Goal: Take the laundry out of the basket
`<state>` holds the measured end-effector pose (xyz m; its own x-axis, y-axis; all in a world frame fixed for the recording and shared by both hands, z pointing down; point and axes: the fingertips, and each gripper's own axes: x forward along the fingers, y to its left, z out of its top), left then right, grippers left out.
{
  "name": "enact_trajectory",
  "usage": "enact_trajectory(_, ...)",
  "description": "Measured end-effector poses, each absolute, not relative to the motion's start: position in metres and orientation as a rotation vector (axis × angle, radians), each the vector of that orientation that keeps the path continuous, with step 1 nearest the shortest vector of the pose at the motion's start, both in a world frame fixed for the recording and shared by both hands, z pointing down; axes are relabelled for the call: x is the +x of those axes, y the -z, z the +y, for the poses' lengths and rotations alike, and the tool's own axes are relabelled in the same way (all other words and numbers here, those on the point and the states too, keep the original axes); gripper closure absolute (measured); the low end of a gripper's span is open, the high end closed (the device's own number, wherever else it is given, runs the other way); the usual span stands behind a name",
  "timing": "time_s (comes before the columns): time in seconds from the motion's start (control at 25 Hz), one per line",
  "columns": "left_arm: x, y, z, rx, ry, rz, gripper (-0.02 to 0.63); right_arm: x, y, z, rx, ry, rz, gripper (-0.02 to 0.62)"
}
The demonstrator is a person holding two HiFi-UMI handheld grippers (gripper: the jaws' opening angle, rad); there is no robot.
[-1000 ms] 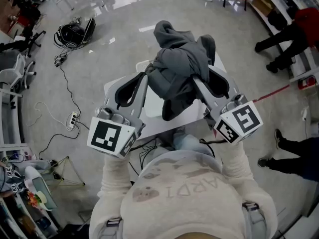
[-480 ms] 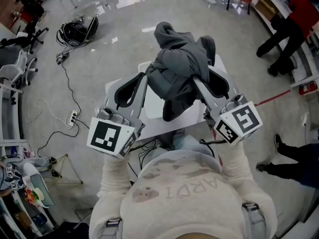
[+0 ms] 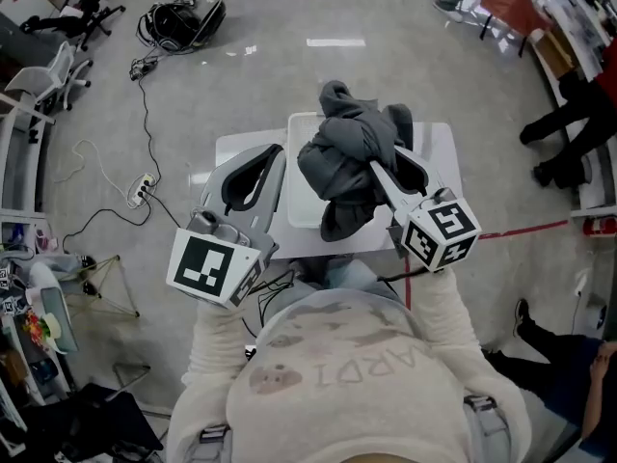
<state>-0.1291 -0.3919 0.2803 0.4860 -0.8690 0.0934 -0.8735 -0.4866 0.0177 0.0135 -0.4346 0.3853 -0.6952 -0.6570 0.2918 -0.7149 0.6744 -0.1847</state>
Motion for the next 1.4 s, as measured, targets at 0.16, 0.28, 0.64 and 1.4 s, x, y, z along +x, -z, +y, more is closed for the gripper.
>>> enact_trajectory(0.16, -0.154, -0.294, -0.396, 2.504, -0.160, -1.684, 0.606, -0.004, -0.454, -0.458, 0.969, -0.521, -2.558, 0.440)
enact_trajectory(0.28, -0.171, -0.306, -0.397, 2.377, -0.209, -1.794, 0.606, -0.014, -0.502, -0.482, 0.900, -0.529, -2.474, 0.428)
enact_trajectory(0.64, -0.202, -0.354, -0.365, 2.039, -0.328, -1.979, 0.606, -0.065, -0.557, -0.524, 0.675, -0.713, -2.578, 0.342)
enact_trajectory(1.4, -0.176, -0.332, -0.210, 2.510, -0.172, -1.647, 0.606, -0.017, -0.272, -0.280, 0.790, -0.677, -3.390, 0.568)
